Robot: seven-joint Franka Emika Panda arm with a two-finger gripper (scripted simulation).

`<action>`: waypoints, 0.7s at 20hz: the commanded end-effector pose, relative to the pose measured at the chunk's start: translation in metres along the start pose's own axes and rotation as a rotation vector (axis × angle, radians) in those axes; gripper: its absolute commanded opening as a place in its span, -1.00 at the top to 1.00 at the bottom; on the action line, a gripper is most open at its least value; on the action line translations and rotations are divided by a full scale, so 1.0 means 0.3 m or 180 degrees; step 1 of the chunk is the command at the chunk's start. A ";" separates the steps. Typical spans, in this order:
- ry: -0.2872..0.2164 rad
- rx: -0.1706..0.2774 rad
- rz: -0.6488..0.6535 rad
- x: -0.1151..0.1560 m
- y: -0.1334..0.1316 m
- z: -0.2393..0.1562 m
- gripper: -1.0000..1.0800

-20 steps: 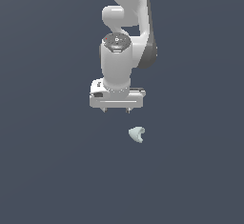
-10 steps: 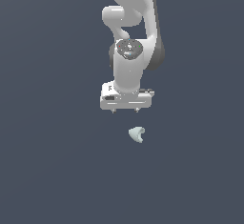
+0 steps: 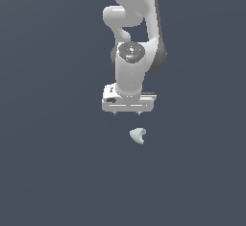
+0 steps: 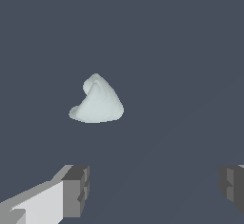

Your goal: Pick up the object and move it to a goal position.

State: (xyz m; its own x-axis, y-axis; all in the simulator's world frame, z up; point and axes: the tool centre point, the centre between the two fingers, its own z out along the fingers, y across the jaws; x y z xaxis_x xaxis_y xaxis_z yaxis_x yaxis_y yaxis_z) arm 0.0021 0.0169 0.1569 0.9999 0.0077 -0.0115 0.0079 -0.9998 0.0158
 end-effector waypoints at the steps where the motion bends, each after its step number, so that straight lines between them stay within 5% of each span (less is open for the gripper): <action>1: 0.0001 0.0005 0.0093 0.009 -0.009 0.012 -0.92; 14: 0.0012 0.0043 0.0975 0.086 -0.091 0.123 -0.92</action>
State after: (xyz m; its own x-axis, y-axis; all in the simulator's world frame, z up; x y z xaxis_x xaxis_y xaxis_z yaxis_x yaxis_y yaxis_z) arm 0.0244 0.0402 0.1242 0.9664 -0.2569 -0.0054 -0.2569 -0.9664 0.0058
